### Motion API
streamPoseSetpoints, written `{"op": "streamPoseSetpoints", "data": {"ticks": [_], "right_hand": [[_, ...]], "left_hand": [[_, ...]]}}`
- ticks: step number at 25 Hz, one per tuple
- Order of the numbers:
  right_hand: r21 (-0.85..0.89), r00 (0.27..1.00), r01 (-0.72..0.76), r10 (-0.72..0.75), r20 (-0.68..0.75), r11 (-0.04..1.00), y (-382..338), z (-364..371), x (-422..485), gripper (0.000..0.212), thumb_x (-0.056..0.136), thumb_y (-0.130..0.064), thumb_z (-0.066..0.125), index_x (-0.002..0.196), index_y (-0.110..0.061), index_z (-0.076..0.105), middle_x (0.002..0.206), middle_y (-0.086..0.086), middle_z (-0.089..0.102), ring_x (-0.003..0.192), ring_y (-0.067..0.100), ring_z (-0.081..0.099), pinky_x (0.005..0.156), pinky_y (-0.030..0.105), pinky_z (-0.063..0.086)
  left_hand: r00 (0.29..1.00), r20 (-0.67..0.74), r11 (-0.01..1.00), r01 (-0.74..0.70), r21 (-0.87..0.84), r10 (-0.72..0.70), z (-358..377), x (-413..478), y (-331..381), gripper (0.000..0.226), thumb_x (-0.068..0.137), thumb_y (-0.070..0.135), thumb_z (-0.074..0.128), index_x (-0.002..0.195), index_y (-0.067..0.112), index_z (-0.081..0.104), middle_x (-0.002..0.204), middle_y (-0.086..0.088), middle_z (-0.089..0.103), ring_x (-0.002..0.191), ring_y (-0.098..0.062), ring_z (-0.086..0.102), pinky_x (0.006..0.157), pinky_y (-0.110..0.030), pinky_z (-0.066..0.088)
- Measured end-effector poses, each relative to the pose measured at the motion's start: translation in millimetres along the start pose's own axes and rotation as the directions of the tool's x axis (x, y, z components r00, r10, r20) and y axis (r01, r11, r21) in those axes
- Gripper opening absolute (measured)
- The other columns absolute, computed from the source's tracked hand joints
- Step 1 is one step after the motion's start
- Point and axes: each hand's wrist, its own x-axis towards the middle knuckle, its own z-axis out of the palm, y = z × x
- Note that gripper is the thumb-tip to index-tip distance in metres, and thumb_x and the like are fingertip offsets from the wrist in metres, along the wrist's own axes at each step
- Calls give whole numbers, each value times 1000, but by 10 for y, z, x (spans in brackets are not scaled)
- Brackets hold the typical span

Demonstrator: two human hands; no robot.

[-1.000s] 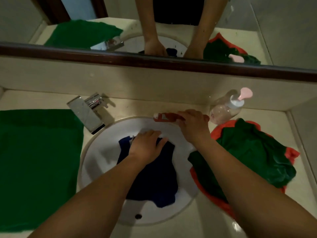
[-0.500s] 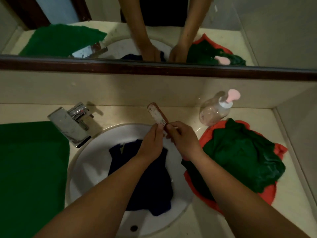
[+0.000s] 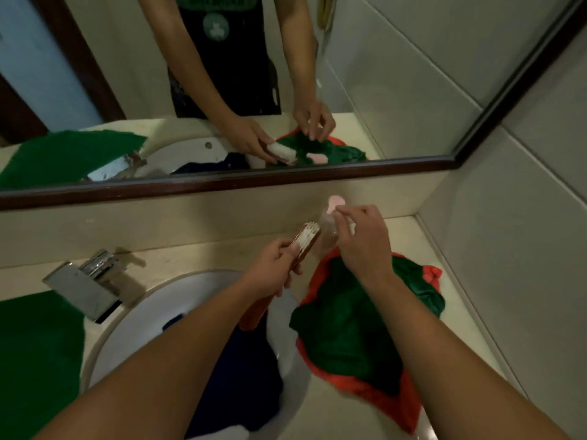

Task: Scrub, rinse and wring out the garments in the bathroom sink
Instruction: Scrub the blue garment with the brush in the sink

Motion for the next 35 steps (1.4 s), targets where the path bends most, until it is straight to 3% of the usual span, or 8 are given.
{"op": "streamPoseSetpoints", "data": {"ticks": [3,5,9,14,21,27,35], "right_hand": [[15,991,-27,25,134,1000,90,-56,408,28,101,-32,60,118,-17,76,116,5,66,109,22,59,97,33,43],[1,976,-39,38,216,999,140,-24,537,26,100,-33,62,116,-18,77,116,3,65,107,20,60,92,31,44],[19,963,-85,78,258,996,204,10,606,24,99,-34,65,114,-20,77,113,-5,55,102,13,56,86,27,39],[-22,940,-82,85,331,996,185,-12,691,21,97,-32,68,112,-20,78,119,-4,55,109,15,56,89,29,43],[-81,922,-71,96,374,994,122,-69,792,17,97,-26,69,107,-19,80,114,-1,55,107,17,56,92,34,46],[-103,917,-61,96,386,993,177,-20,821,18,97,-27,69,106,-18,81,115,3,58,108,21,57,87,27,39],[-178,926,-11,78,370,984,189,36,833,17,97,-27,67,104,-19,81,110,2,57,93,15,49,78,26,35]], "left_hand": [[999,-33,996,-2,84,5,124,97,268,30,109,37,37,120,16,55,84,-7,66,55,-13,52,44,-25,41],[996,-92,993,3,119,8,205,159,341,31,109,36,36,118,16,57,82,-7,66,53,-12,52,48,-24,42],[990,-137,984,-2,181,27,288,217,314,33,109,39,35,116,17,59,81,-5,69,58,-11,54,58,-29,45],[985,-160,971,-27,236,66,385,307,261,36,108,41,34,113,19,62,77,0,69,56,-6,56,59,-29,45],[988,-143,975,-24,222,57,455,341,274,38,109,40,33,108,18,64,77,-2,68,59,-10,55,57,-29,45],[989,-137,976,-27,215,58,410,322,292,39,109,41,33,97,19,62,77,-1,67,58,-9,55,57,-28,45],[991,-127,978,-20,207,47,377,325,293,45,110,39,32,83,17,61,73,1,64,60,-13,54,60,-29,45]]}}
